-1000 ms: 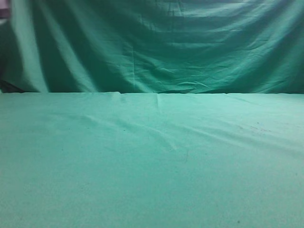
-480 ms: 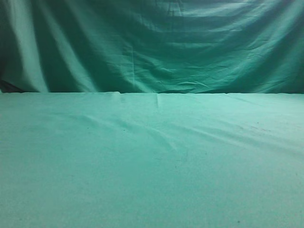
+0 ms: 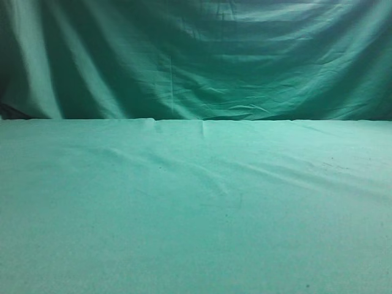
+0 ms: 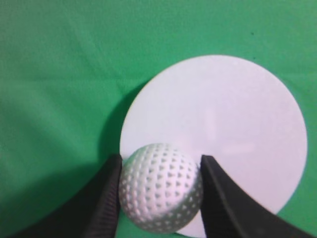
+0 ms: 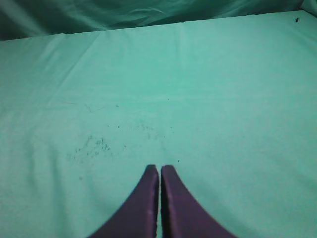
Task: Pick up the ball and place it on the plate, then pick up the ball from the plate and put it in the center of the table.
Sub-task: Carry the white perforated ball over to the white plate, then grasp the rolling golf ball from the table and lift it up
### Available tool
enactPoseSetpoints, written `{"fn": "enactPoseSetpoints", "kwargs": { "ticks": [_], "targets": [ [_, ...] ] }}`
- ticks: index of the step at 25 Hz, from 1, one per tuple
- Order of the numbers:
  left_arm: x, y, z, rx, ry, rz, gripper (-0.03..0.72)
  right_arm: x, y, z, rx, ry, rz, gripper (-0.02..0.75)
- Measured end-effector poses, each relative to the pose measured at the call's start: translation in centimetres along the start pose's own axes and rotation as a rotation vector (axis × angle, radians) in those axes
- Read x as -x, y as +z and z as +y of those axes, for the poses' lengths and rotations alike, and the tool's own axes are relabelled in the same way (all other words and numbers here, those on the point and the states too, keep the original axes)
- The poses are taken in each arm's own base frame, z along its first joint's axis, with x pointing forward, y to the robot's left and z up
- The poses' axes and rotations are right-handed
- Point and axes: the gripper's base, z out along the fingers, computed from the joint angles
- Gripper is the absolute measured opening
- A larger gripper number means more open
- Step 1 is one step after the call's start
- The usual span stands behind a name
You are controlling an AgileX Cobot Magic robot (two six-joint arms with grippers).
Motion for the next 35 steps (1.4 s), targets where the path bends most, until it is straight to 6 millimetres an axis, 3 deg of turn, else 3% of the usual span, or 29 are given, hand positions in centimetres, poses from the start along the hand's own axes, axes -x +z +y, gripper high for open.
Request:
{"fn": "enactPoseSetpoints", "kwargs": {
  "ticks": [7, 11, 12, 13, 16, 22, 25, 26, 28, 32, 35],
  "targets": [
    [0.2, 0.5, 0.0, 0.006, 0.008, -0.018, 0.298, 0.0, 0.0, 0.0, 0.0, 0.0, 0.0, 0.0],
    [0.5, 0.4, -0.1, -0.011, -0.015, -0.027, 0.581, 0.0, 0.0, 0.0, 0.0, 0.0, 0.0, 0.0],
    [0.8, 0.1, -0.2, -0.032, -0.041, -0.031, 0.621, 0.0, 0.0, 0.0, 0.0, 0.0, 0.0, 0.0],
    [1.2, -0.3, -0.3, -0.056, -0.07, -0.032, 0.65, 0.0, 0.0, 0.0, 0.0, 0.0, 0.0, 0.0],
    [3.4, -2.8, -0.6, -0.157, -0.142, -0.067, 0.638, 0.0, 0.0, 0.0, 0.0, 0.0, 0.0, 0.0],
    [7.6, -9.6, -0.6, -0.298, -0.131, -0.18, 0.3, 0.0, 0.0, 0.0, 0.0, 0.0, 0.0, 0.0],
    [8.3, -12.4, -0.4, -0.311, -0.09, -0.201, 0.095, 0.0, 0.0, 0.0, 0.0, 0.0, 0.0, 0.0],
    [8.2, -13.2, -0.4, -0.314, -0.077, -0.204, 0.061, 0.0, 0.0, 0.0, 0.0, 0.0, 0.0, 0.0],
    [7.8, -14.7, -0.4, -0.315, -0.066, -0.219, 0.0, 0.0, 0.0, 0.0, 0.0, 0.0, 0.0, 0.0],
    [6.6, -19.0, -1.6, -0.272, 0.005, -0.297, 0.0, 0.0, 0.0, 0.0, 0.0, 0.0, 0.0, 0.0],
    [5.1, -22.6, -3.8, -0.248, 0.093, -0.372, 0.0, 0.1, 0.0, 0.0, -0.004, -0.008, -0.011, 0.0]
  ]
}}
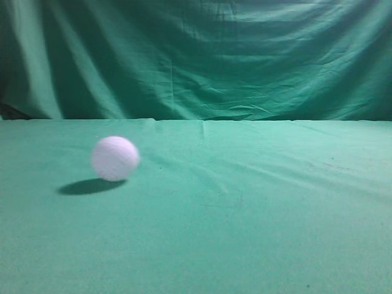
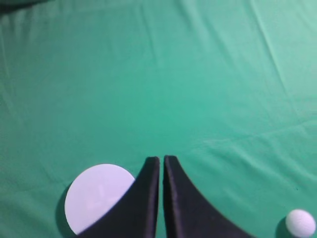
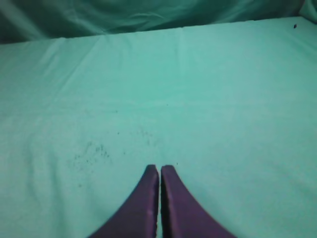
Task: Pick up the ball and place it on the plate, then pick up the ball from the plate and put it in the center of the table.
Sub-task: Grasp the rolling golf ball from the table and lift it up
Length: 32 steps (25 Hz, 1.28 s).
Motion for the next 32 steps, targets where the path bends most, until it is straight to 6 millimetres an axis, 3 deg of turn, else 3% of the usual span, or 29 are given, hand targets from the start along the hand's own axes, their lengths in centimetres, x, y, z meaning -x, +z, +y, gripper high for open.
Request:
{"fn": "enactPoseSetpoints", "kwargs": {
  "ticks": [3, 6, 8, 11, 15, 19, 27, 32],
  "targets": [
    [-1.2, -2.1, -2.5, -0.003, 0.065, -0.057, 0.0, 0.9, 0.0, 0.0, 0.007, 0.038, -0.108, 0.0],
    [-3.4, -2.2, -4.0, -0.015, 0.1, -0.042, 0.0, 2.6, -0.4, -0.1, -0.005, 0.041, -0.298, 0.0],
    [-5.4, -1.6, -4.1, -0.006, 0.102, 0.005, 0.0, 3.6, -0.8, -0.2, -0.011, 0.058, -0.417, 0.0],
    [-7.9, -1.2, -3.8, 0.046, 0.096, 0.062, 0.0, 4.4, -1.1, -0.1, -0.006, 0.054, -0.422, 0.0],
    [-10.9, -1.1, -3.2, 0.129, 0.076, 0.115, 0.0, 7.6, -1.9, 0.5, 0.005, -0.072, -0.279, 0.0],
    [-13.5, -1.5, -3.2, 0.153, 0.064, 0.119, 0.0, 10.6, -1.4, 1.0, 0.032, -0.092, -0.094, 0.0],
    [-18.4, -1.7, -3.5, 0.161, 0.066, 0.102, 0.0, 13.6, 1.4, 1.4, 0.096, -0.234, 0.325, 0.0],
    [-19.0, -1.6, -3.5, 0.163, 0.066, 0.101, 0.0, 16.6, 4.5, 1.6, 0.126, -0.273, 0.673, 0.0]
  ]
}}
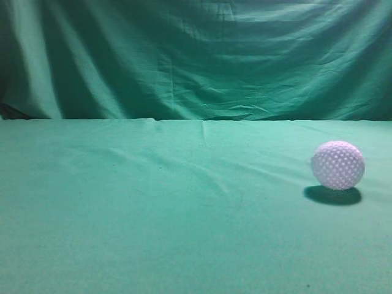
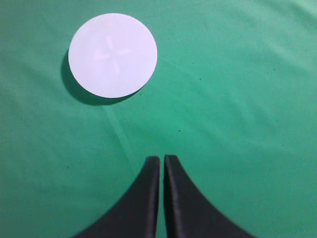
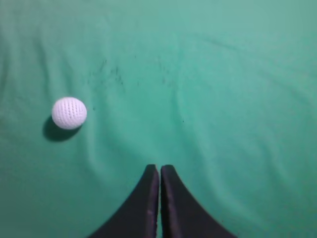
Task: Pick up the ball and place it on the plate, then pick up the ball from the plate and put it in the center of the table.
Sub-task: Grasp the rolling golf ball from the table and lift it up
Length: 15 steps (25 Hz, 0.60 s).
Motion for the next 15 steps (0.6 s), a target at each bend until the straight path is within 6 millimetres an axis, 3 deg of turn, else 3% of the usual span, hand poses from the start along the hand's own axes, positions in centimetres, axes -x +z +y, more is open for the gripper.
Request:
{"fn": "enactPoseSetpoints", "kwargs": {
  "ticks": [3, 10, 15],
  "targets": [
    [0.0, 0.0, 0.0, 0.001, 0.0, 0.0, 0.0, 2.1, 1.5, 0.7, 0.027, -0.081, 0.134, 0.0],
    [0.0, 0.0, 0.0, 0.001, 0.0, -0.005, 0.0, 3.9, 6.8, 6.3, -0.1, -0.385, 0.35, 0.0],
    [0.0, 0.0, 0.0, 0.002, 0.001, -0.004, 0.0, 4.7, 9.8, 9.3, -0.007, -0.362, 0.358, 0.0]
  ]
}}
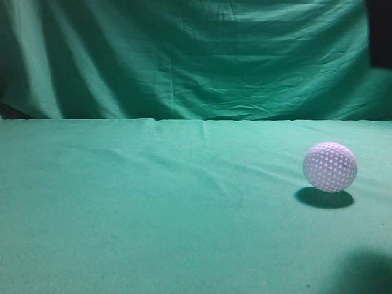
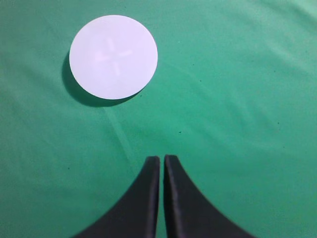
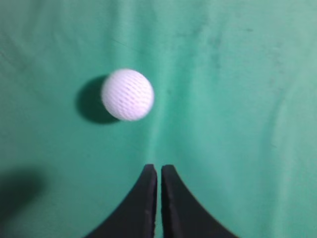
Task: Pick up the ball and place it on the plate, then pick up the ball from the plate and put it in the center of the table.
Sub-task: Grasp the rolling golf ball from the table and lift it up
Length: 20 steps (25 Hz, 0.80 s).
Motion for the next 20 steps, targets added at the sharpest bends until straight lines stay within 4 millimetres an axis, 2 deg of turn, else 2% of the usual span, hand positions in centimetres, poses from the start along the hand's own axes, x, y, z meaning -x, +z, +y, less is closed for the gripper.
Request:
{"fn": "enactPoseSetpoints", "kwargs": {
  "ticks": [2, 3, 4, 8, 11, 13, 17, 18, 20],
  "targets": [
    [0.0, 0.0, 0.0, 0.0, 0.0, 0.0, 0.0, 0.6, 1.1, 0.5, 0.024, 0.003, 0.014, 0.0],
    [0.0, 0.0, 0.0, 0.0, 0.0, 0.0, 0.0, 0.8, 1.6, 0.6, 0.03, 0.004, 0.023, 0.049],
    [0.0, 0.0, 0.0, 0.0, 0.0, 0.0, 0.0, 1.0, 2.1, 0.7, 0.033, -0.007, 0.034, 0.049],
    [0.0, 0.0, 0.0, 0.001, -0.001, 0.0, 0.0, 1.7, 4.0, 1.2, 0.053, -0.025, 0.067, 0.307],
    [0.0, 0.0, 0.0, 0.001, -0.001, 0.0, 0.0, 2.1, 4.8, 1.5, 0.071, -0.012, 0.073, 0.55],
    [0.0, 0.0, 0.0, -0.001, -0.002, 0.0, 0.0, 2.2, 5.5, 1.7, 0.075, 0.0, 0.093, 0.629],
    [0.0, 0.0, 0.0, -0.004, -0.005, -0.001, 0.0, 2.9, 6.6, 1.9, 0.077, 0.008, 0.118, 0.625],
    [0.0, 0.0, 0.0, -0.004, -0.005, -0.001, 0.0, 3.2, 6.8, 2.0, 0.079, 0.011, 0.119, 0.583],
    [0.0, 0.0, 0.0, -0.004, -0.005, -0.001, 0.0, 3.9, 7.2, 2.0, 0.081, 0.012, 0.119, 0.578]
  ]
}}
